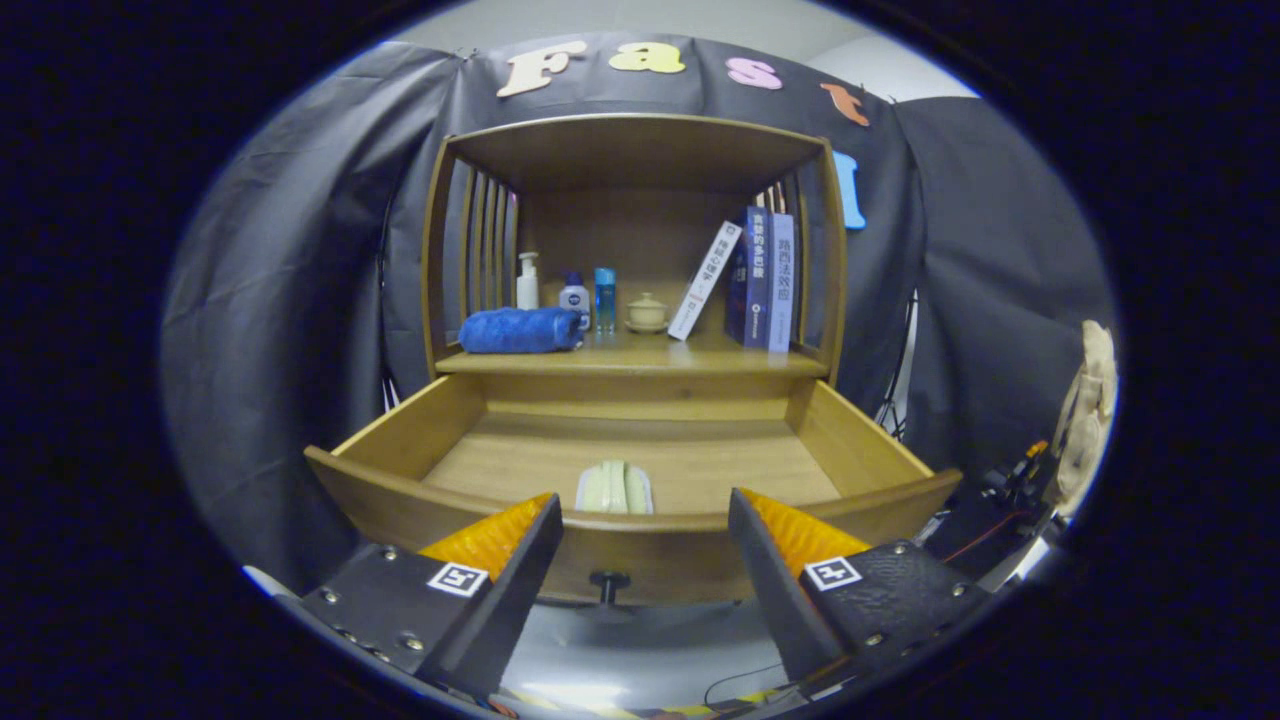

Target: Pull open the drawer, take out the items inside it, and place them on the countertop above the cabinet.

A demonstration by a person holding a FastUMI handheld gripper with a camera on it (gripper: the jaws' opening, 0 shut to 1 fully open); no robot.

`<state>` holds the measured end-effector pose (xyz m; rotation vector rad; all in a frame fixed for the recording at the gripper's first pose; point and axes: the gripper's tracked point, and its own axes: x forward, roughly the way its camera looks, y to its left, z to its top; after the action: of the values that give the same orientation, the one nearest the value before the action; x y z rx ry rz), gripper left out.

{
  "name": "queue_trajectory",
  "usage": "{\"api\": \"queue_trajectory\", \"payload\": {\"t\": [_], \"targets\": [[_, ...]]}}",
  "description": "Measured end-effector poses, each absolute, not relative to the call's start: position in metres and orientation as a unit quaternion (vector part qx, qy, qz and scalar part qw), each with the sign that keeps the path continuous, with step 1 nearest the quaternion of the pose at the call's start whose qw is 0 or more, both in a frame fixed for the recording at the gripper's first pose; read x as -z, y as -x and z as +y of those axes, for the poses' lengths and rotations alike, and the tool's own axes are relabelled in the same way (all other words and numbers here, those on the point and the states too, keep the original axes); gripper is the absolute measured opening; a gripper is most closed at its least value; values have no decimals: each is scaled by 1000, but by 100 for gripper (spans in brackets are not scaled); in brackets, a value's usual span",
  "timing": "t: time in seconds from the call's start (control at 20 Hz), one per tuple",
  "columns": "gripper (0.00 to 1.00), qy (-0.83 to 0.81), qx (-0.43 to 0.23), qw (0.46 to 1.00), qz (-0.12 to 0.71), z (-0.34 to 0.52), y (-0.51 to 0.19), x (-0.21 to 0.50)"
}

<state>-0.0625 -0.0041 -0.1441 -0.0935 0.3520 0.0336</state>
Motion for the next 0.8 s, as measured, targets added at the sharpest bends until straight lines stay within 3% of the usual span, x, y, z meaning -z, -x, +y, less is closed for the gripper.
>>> {"api": "queue_trajectory", "payload": {"t": [0.45, 0.8], "targets": [[99, 49, -22, 978, 204, 18, -5, 129], [99, 61, -4, 955, 290, 13, -45, 182]]}}
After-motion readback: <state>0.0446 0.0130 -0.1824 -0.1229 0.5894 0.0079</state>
